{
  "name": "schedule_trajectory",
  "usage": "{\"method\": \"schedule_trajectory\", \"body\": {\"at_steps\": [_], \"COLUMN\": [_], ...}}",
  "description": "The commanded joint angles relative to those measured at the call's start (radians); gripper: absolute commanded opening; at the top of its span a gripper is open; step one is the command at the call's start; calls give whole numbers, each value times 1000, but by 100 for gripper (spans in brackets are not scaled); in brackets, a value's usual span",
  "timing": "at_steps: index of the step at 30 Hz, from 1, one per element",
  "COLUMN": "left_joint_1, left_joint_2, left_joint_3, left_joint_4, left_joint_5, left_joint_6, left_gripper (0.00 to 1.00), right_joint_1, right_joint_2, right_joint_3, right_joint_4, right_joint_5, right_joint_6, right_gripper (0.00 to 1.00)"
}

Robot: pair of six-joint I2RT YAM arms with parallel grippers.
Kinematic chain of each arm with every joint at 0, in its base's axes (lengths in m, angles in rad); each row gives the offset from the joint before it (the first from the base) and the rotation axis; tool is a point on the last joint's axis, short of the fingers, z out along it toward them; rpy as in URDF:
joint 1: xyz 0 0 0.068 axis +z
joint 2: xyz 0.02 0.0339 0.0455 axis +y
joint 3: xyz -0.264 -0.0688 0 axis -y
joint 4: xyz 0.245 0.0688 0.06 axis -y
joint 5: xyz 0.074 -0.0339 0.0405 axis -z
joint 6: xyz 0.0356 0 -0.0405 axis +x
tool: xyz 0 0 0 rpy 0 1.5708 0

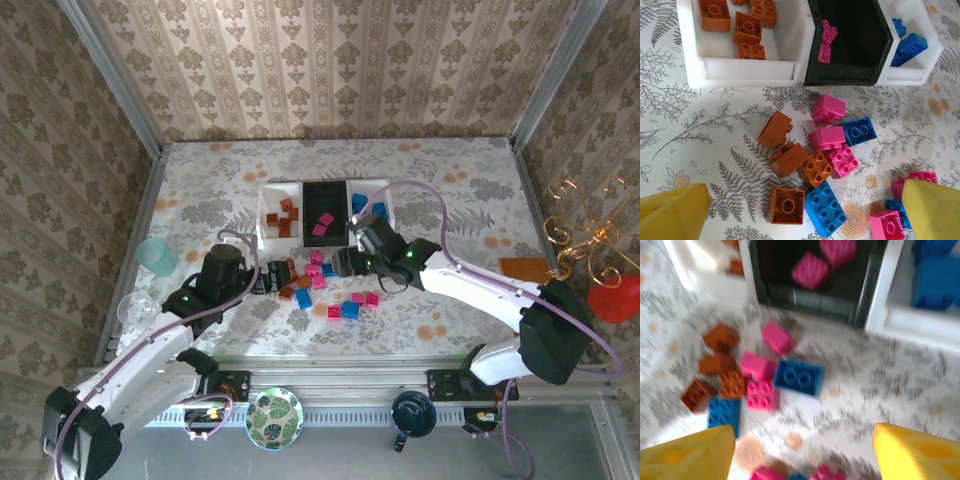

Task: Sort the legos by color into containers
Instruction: Move the lego to the bottom-center of the table.

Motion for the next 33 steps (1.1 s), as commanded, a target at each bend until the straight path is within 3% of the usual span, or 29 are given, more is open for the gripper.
{"method": "schedule_trajectory", "body": {"at_steps": [1, 8, 11, 18, 27, 33], "left_joint_1": [-9, -11, -11, -11, -11, -9], "left_joint_2": [11, 17, 15, 27, 24, 15], "left_joint_3": [-17, -27, -38, -40, -43, -42], "left_joint_4": [35, 36, 42, 46, 44, 30], "left_joint_5": [10, 6, 1, -1, -9, -15], "left_joint_6": [-22, -25, -30, -28, -27, -25], "left_gripper": [100, 100, 100, 100, 100, 100], "right_joint_1": [53, 210, 243, 321, 325, 326], "right_joint_2": [-7, 51, 57, 118, 231, 292], "right_joint_3": [-44, -78, -100, -103, -30, 36], "right_joint_4": [-5, -40, -62, -55, -107, -109], "right_joint_5": [23, -15, -5, -116, 65, 122], "right_joint_6": [21, 37, 54, 55, 93, 78], "right_gripper": [74, 73, 72, 70, 70, 69]}}
